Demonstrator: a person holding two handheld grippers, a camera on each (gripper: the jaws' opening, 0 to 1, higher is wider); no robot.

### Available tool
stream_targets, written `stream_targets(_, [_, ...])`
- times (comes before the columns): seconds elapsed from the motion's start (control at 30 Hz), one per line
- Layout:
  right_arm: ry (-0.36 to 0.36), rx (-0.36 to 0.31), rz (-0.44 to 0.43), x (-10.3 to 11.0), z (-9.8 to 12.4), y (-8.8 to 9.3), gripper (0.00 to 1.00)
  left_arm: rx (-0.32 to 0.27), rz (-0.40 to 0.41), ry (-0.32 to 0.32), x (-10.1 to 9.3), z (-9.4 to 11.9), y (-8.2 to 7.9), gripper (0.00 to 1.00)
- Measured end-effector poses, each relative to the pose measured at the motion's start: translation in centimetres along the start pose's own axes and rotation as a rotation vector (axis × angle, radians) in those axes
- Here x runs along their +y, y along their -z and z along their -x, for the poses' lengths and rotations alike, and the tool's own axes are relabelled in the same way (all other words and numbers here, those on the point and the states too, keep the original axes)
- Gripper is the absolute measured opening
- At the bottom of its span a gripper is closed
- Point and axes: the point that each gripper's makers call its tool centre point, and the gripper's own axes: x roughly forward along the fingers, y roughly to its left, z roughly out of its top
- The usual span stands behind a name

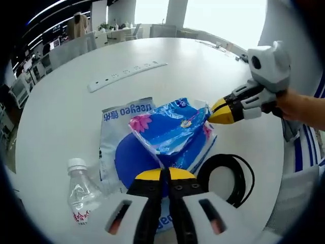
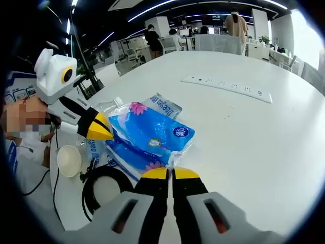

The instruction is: Arrange the tabletop items into an orderly group along one side of the table until the central work area is clear of visible clutter.

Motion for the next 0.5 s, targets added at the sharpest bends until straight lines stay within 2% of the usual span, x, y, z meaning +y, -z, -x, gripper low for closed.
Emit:
stream_targets(0.3, [0.020,-0.041,-0.008,-0.9,1.5,-1.4,0.00,-0.047,0.031,0.010,-0.7,0.6,-1.9,0.00])
stream_targets(0.5, [0.034,-0.055,-0.009,-1.8,2.8,-1.8,0.00,-0.071,0.020,0.023,-1.6,0.7,-3.3,0.00])
